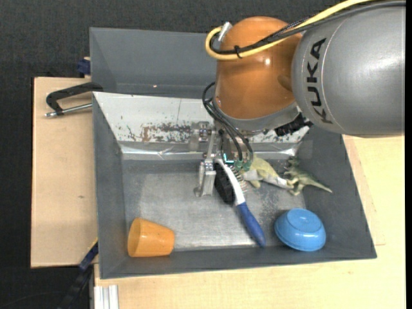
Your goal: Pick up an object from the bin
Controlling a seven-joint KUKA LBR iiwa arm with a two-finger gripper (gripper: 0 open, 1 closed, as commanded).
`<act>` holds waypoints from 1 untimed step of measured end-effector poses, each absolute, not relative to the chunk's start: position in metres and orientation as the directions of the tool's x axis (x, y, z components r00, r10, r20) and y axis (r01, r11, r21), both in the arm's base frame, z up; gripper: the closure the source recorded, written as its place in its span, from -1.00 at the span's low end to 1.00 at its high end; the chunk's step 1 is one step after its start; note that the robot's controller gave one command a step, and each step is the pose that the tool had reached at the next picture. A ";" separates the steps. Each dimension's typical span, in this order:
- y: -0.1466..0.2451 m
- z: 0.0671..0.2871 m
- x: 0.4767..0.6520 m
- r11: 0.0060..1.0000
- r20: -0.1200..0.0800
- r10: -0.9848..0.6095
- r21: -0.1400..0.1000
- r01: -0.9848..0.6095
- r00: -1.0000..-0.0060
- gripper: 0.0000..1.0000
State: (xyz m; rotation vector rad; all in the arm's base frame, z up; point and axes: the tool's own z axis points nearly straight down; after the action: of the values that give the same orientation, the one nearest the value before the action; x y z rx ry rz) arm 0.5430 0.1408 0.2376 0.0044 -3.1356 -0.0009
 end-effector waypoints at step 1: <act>0.071 0.148 0.549 0.999 0.008 -0.052 -0.003 -0.052 -0.999 -1.00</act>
Offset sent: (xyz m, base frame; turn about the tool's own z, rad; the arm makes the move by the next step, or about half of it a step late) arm 0.0073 -0.0662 -0.0858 -0.0537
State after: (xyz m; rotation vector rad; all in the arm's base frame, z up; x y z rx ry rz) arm 0.5495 0.0709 0.1480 0.0809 -3.1327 0.0048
